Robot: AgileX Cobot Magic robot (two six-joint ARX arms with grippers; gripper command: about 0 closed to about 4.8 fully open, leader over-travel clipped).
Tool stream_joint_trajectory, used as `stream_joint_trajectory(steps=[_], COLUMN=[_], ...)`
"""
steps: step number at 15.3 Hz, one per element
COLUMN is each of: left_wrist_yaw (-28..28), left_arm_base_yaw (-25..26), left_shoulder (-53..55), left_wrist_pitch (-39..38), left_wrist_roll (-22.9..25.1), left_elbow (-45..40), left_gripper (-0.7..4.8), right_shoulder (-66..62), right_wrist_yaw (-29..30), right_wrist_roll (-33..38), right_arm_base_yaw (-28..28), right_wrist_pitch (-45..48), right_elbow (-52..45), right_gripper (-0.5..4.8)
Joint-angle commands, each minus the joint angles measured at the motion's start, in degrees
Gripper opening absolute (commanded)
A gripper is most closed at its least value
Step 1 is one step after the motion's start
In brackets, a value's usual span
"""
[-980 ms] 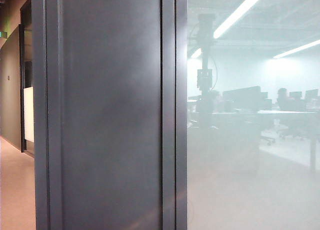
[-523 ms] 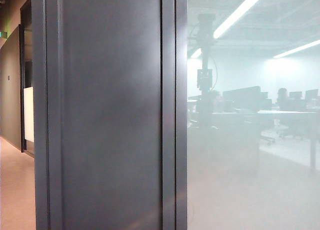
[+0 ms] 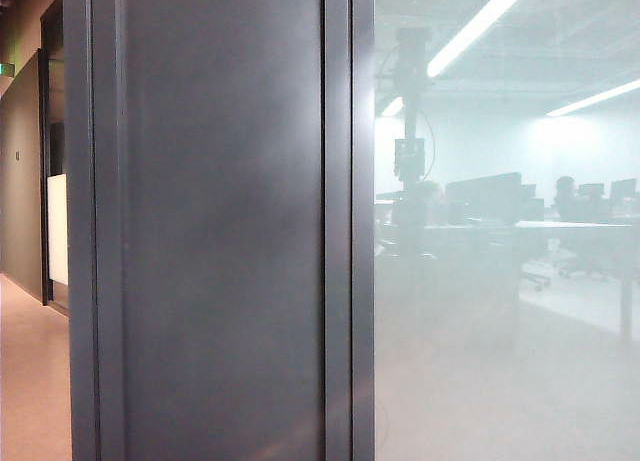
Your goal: Raise the arm to find the leftmost switch on the wall and turn off the lights.
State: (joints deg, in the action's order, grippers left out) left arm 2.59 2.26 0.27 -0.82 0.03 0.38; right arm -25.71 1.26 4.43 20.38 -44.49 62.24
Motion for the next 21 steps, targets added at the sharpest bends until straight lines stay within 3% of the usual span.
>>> stream_joint_trajectory(steps=[1,11,14,16,21], left_wrist_yaw=[0.2,0.2,0.2,0.2,0.15], left_arm_base_yaw=[-0.02,-0.02,-0.02,-0.02,-0.02], left_shoulder=[-0.04,-0.04,-0.04,-0.04,-0.04], left_wrist_pitch=[0.79,0.72,0.7,0.68,0.61], left_wrist_roll=[0.2,0.2,0.2,0.2,0.17], left_elbow=[0.13,0.13,0.13,0.13,0.13], left_gripper=[-0.05,-0.05,-0.05,-0.05,-0.05], right_shoulder=[-0.02,0.09,1.79,6.91,16.92], right_wrist_yaw=[-0.07,-0.15,-4.07,-4.55,-4.96], right_wrist_roll=[-0.17,-0.24,-1.07,-1.16,-1.07], right_arm_base_yaw=[0.07,0.07,-0.66,-4.63,-18.62], right_wrist_pitch=[0.96,-0.02,-3.54,0.2,22.21], right_elbow=[0.15,0.17,-1.97,-9.66,-37.68], right_gripper=[-0.01,-0.01,-0.01,-0.01,-0.01])
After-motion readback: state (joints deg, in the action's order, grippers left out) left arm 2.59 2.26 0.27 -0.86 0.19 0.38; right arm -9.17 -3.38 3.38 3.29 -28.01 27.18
